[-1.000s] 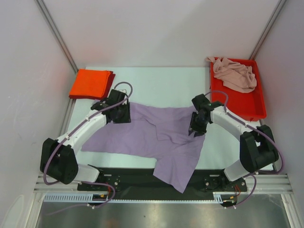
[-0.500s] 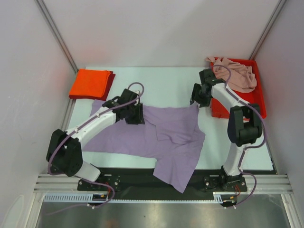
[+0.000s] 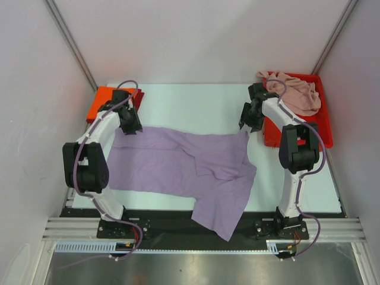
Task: Fold and stack the t-shirts
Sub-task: Fold the tshirt
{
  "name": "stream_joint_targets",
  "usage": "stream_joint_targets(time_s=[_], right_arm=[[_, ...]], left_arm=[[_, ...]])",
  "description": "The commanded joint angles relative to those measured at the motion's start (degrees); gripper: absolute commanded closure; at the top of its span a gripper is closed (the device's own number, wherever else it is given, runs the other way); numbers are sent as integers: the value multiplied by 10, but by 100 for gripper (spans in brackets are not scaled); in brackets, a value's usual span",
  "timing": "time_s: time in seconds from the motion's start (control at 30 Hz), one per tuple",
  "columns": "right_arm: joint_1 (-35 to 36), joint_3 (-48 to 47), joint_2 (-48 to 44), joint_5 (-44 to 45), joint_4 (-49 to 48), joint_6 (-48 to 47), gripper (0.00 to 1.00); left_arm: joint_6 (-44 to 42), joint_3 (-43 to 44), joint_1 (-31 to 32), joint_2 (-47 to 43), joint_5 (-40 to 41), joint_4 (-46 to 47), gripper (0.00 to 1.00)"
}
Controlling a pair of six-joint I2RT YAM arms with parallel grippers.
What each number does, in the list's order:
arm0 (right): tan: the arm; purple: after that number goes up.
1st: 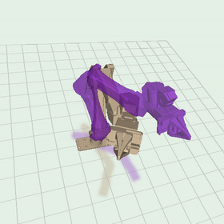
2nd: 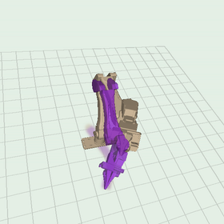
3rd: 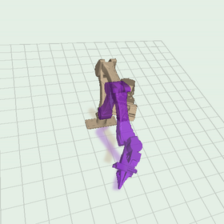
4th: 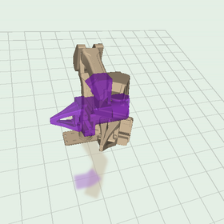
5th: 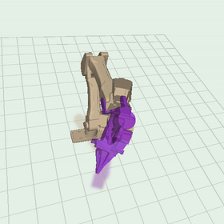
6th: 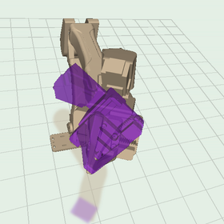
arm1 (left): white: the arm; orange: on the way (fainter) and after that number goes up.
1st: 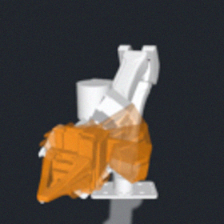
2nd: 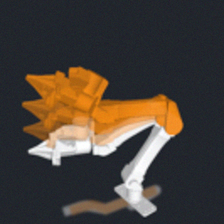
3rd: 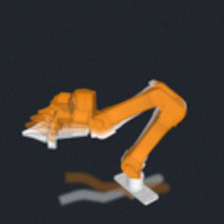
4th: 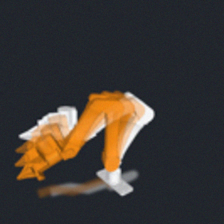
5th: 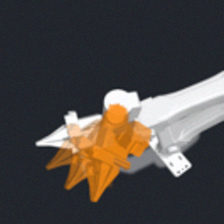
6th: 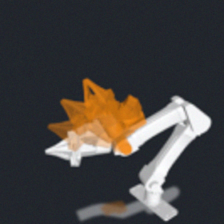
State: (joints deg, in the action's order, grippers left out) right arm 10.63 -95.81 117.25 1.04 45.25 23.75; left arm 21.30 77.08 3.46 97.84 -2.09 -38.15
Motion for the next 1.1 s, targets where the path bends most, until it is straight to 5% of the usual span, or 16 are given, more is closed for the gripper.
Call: stream_joint_targets(time_s=[0.0, 0.73, 0.97, 1.07], right_arm=[[-7, -17, 5, -5, 18, 30, 43], [-10, 1, 39, -12, -7, 65, 56], [-10, 14, 8, 112, -34, 67, 95], [-10, 45, -10, 143, -73, 67, 100]], left_arm=[[-28, 33, -33, 22, 39, -10, 62], [-14, 100, -130, 160, 64, 40, 64], [-19, 107, -132, 186, 81, 28, 64], [-19, 111, -133, 195, 89, 24, 64]])
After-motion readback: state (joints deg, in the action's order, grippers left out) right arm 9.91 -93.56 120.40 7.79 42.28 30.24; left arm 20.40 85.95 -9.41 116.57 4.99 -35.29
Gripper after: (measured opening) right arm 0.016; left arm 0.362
